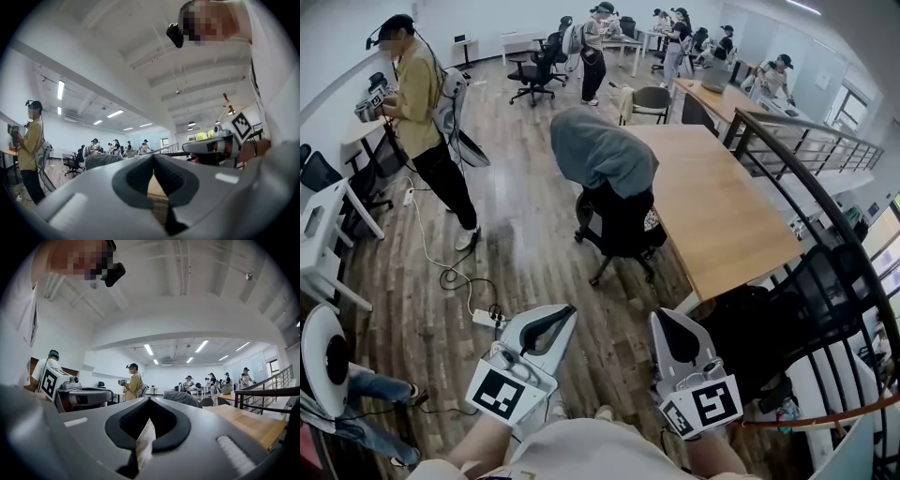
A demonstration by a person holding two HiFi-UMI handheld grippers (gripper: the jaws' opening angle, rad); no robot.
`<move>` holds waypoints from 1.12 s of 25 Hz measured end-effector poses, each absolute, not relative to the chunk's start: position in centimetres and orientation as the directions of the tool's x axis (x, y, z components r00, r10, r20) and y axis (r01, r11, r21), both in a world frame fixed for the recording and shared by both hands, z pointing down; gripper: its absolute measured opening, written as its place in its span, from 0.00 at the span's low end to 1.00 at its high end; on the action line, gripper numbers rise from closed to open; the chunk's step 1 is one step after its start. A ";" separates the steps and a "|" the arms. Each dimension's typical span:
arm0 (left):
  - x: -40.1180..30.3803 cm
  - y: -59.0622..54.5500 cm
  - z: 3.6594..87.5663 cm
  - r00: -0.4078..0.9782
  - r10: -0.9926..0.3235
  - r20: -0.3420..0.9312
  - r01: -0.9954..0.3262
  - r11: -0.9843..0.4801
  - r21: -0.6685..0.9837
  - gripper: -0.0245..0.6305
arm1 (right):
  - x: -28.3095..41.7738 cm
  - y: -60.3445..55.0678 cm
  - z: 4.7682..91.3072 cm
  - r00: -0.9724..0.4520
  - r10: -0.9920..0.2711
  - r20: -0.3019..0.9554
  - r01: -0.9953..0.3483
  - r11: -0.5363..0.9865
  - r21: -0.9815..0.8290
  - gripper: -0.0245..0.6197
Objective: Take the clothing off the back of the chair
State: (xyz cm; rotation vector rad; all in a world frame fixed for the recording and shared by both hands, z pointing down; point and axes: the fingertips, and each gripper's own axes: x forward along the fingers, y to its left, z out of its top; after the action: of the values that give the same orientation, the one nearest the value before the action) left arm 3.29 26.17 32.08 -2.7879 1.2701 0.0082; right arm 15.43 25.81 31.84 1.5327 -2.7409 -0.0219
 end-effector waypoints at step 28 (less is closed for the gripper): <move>10.4 26.9 31.8 0.637 -0.767 -0.072 -0.770 -0.637 -0.035 0.04 | 23.2 26.1 33.7 -0.541 -0.841 -0.015 -0.841 0.541 -0.010 0.04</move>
State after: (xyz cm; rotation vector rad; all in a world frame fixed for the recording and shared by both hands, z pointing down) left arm 10.44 26.93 31.75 -2.7858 1.3095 0.0767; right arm 23.21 26.09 33.72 1.5138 -2.7737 0.0023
